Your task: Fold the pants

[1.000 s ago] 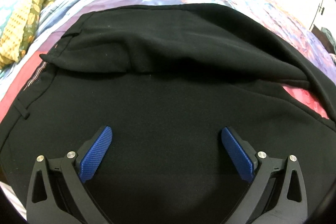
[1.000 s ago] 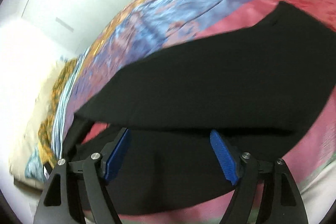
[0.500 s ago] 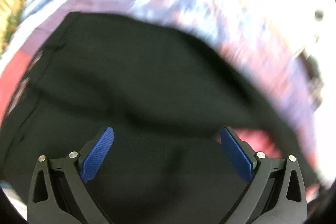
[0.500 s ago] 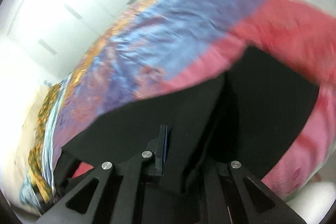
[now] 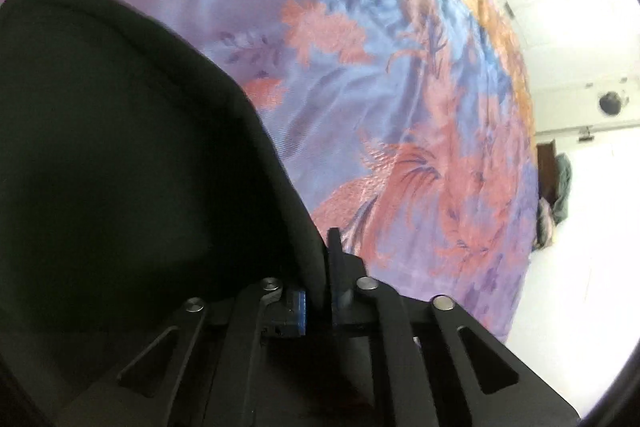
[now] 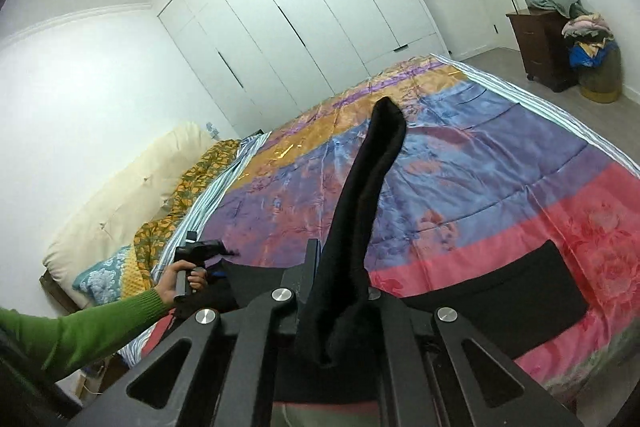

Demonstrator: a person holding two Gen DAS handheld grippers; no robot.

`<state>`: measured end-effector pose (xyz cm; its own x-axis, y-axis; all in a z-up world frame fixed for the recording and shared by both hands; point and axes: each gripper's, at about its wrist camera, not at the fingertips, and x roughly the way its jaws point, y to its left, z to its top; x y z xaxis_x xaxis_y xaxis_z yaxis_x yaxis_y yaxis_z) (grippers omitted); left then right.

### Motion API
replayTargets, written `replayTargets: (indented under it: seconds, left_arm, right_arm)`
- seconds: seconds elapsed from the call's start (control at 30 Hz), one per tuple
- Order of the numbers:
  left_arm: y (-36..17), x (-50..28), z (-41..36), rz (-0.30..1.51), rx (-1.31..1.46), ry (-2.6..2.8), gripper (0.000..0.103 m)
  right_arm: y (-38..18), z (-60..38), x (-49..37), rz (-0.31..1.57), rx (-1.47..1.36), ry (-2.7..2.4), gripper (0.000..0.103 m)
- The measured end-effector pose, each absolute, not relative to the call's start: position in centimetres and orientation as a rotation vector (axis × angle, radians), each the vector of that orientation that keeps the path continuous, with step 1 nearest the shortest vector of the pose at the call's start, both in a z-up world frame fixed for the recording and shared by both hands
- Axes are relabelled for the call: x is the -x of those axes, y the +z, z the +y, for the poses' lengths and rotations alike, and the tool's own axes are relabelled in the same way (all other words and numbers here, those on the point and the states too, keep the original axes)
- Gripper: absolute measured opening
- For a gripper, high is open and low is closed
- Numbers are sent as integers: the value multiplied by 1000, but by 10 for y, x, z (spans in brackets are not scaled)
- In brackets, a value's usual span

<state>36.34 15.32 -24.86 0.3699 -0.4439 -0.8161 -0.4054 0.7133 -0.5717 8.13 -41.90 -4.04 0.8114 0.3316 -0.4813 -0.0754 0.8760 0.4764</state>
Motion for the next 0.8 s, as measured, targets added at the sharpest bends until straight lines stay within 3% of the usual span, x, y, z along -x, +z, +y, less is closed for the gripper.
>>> replayTargets:
  seconds: [0.23, 0.3, 0.37, 0.57, 0.67, 0.8]
  left_arm:
    - [-77, -228, 199, 784, 689, -59, 9]
    - [-58, -172, 204, 708, 648, -28, 10]
    - [-76, -120, 199, 712, 654, 12, 10]
    - [-240, -66, 150, 1155, 674, 45, 9]
    - [-242, -70, 139, 1154, 621, 44, 9]
    - [-235, -74, 138, 1147, 595, 25, 9]
  right_arm:
    - [-76, -456, -146, 634, -593, 171, 5]
    - [-71, -459, -160, 608, -604, 207, 5]
    - [-76, -467, -165, 629, -591, 191, 5]
    - [-174, -506, -157, 964, -467, -66, 5]
    - [-208, -519, -146, 1062, -426, -149, 5]
    - [-214, -528, -141, 1058, -445, -160, 5]
